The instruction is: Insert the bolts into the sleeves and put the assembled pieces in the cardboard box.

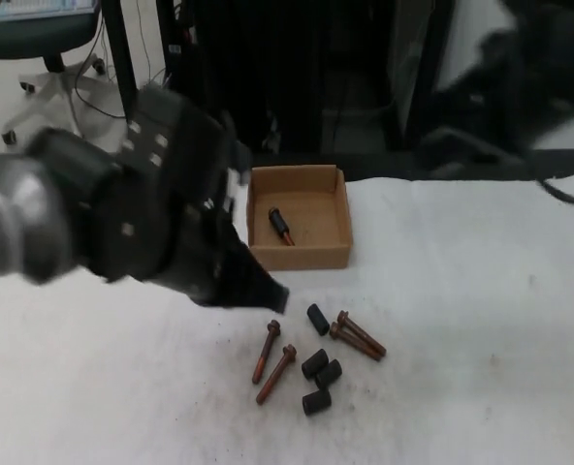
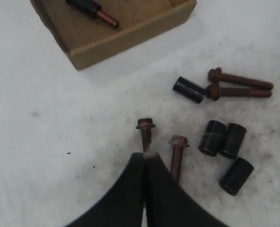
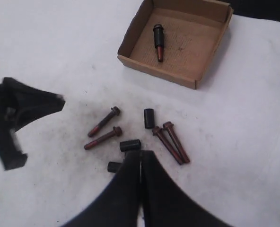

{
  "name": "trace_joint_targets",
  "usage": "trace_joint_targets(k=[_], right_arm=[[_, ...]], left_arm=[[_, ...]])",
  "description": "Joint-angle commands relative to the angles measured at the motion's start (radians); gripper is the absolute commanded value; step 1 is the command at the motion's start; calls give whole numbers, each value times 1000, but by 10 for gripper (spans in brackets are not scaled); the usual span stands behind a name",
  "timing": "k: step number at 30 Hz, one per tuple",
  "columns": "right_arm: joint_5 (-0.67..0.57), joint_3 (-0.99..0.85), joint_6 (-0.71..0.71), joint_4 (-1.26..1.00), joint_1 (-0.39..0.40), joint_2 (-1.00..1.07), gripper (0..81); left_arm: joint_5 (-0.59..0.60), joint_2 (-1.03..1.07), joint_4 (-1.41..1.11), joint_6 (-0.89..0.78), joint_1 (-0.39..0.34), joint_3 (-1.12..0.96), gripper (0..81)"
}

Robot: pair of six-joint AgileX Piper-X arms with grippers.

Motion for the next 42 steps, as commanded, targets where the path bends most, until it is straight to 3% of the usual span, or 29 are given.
trace_joint_targets(k=[1,9,18,23,33,42], right_arm=[[20,138,17,-7,-3,-148,8],[20,261,35,29,-41,-272,8],[20,276,2,45,-60,-283,8],[20,276,-1,45,-80,-315,8],[4,276,-12,45,-197,-368,8],[-39,276,-35,61,-210,-371,8]], left_arm=[[-15,-55,-2,-2,-6,-5,3],[49,79,102,-12,-11,-89,27],[39,123,102,-63,-44,-171,280],[34,149,89,-104,-45,-178,280],[32,198,67,-103,-45,-178,280],[-8,198,21,-103,-45,-178,280]])
